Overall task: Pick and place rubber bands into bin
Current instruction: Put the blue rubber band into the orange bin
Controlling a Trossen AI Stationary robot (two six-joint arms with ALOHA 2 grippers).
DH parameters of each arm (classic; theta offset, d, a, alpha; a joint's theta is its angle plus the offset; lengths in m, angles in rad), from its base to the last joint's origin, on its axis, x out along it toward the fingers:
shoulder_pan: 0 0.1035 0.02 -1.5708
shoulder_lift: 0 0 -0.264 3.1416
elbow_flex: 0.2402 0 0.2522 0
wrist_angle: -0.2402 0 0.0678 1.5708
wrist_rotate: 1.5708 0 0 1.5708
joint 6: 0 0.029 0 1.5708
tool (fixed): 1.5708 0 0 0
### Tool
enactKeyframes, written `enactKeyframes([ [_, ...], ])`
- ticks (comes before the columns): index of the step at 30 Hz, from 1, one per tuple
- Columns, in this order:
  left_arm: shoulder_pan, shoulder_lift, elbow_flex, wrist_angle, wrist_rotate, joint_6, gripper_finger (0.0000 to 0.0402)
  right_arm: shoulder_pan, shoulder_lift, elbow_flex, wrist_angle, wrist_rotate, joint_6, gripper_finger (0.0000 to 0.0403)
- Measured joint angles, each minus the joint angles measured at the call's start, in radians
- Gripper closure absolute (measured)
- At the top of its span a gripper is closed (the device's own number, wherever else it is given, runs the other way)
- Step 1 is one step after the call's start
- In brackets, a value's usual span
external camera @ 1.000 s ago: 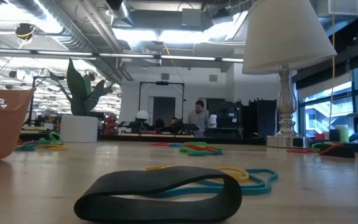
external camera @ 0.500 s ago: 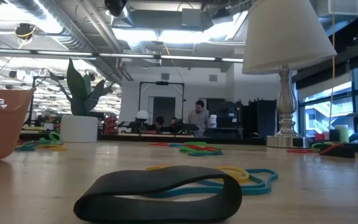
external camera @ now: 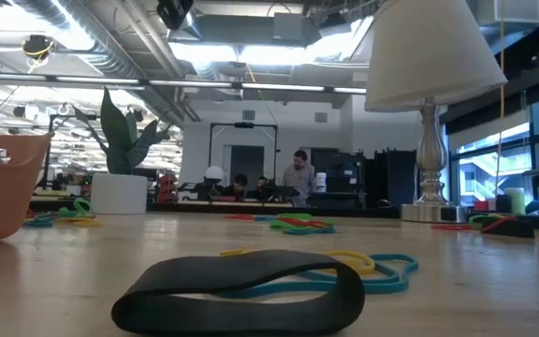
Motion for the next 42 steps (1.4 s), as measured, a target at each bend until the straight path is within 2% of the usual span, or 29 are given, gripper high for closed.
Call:
enactKeyframes([
  [6, -0.02, -0.001, 0.002, -0.128, -0.084, -0.003, 0.0398, 0.0, -0.061, -0.003, -0.254, -0.032, 0.129, 0.0297],
  [11, -0.115, 0.015, 0.073, -0.391, -0.21, -0.07, 0.0399, 0.019, -0.127, -0.001, -0.483, -0.039, 0.198, 0.0259],
  [16, -0.245, 0.058, 0.171, -0.606, -0.311, -0.244, 0.0399, 0.075, -0.172, -0.058, -0.72, -0.039, 0.299, 0.0253],
  [19, -0.314, 0.111, 0.218, -0.679, -0.324, -0.362, 0.0399, 0.114, -0.203, -0.162, -0.754, -0.051, 0.383, 0.0258],
  [23, -0.391, 0.209, 0.275, -0.769, -0.31, -0.529, 0.0399, 0.169, -0.303, -0.37, -0.622, -0.12, 0.454, 0.0268],
  [28, -0.468, 0.339, 0.34, -0.813, -0.234, -0.644, 0.0399, 0.229, -0.487, -0.693, -0.25, -0.249, 0.451, 0.0284],
  [35, -0.556, 0.455, 0.368, -0.815, -0.14, -0.741, 0.0399, 0.264, -0.716, -1.078, 0.222, -0.51, 0.379, 0.0306],
  [42, -0.628, 0.56, 0.368, -0.815, -0.127, -0.829, 0.0398, 0.263, -0.816, -1.308, 0.482, -0.534, 0.513, 0.0327],
])
